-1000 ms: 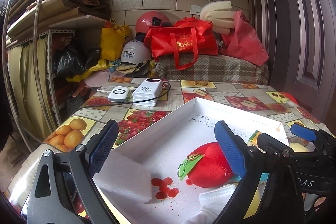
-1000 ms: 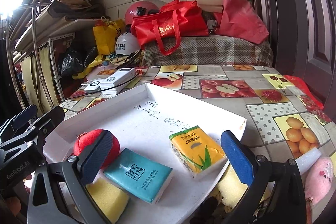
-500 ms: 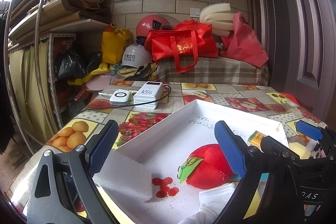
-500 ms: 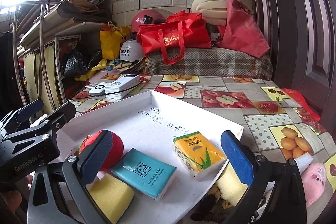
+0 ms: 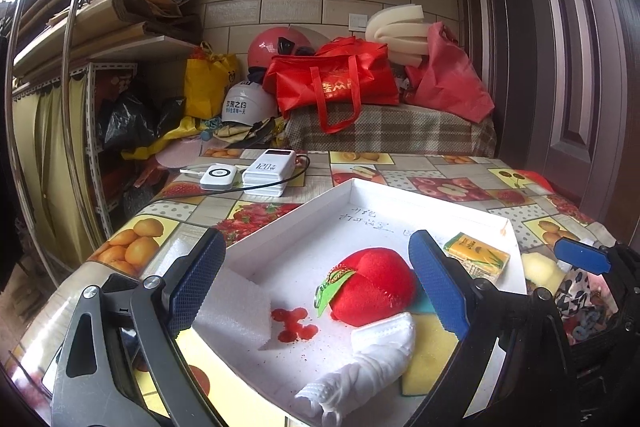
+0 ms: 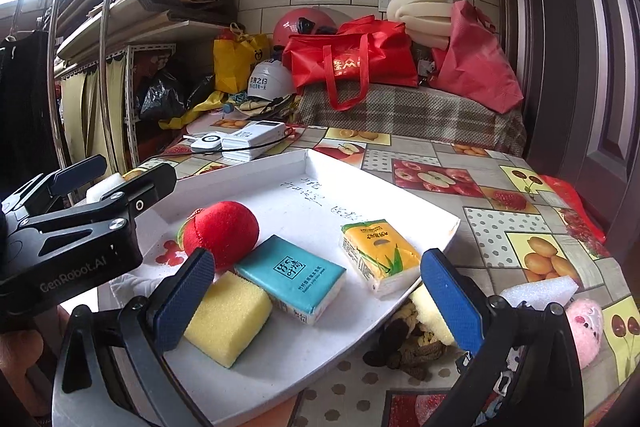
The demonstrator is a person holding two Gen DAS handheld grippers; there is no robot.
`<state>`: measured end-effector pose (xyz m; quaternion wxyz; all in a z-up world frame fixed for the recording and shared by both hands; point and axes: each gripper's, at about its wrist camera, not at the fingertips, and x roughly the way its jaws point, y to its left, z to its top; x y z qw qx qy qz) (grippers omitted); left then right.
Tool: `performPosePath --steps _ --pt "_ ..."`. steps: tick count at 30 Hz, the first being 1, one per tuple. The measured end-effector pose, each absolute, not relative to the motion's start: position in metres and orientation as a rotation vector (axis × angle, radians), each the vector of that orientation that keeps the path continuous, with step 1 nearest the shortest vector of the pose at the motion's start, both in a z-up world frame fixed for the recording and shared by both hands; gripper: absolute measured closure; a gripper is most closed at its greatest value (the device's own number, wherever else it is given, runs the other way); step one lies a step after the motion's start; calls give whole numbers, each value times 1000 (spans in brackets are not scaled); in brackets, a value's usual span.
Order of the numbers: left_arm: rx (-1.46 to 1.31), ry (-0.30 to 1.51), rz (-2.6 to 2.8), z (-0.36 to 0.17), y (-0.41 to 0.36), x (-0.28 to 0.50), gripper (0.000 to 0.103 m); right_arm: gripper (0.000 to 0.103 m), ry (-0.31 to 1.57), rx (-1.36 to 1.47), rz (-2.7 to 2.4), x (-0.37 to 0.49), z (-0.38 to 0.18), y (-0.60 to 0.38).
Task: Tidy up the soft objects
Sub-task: 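Grasp the blue knotted hair tie with the right gripper while the left grasps the cow-print cloth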
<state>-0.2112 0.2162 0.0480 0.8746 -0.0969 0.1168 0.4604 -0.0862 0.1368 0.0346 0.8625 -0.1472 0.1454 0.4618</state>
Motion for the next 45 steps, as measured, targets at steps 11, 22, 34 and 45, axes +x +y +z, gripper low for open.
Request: performPosePath --steps 11,22,34,45 --pt "-107 321 796 49 159 -176 9 0 275 -424 1003 -101 31 74" --pt "-11 407 610 48 112 -131 9 0 570 -312 907 -16 27 -15" --pt "-64 512 528 40 106 -97 9 68 685 -546 967 -17 -3 20" --pt "-235 712 324 18 108 -31 10 70 789 -286 864 46 8 -44"
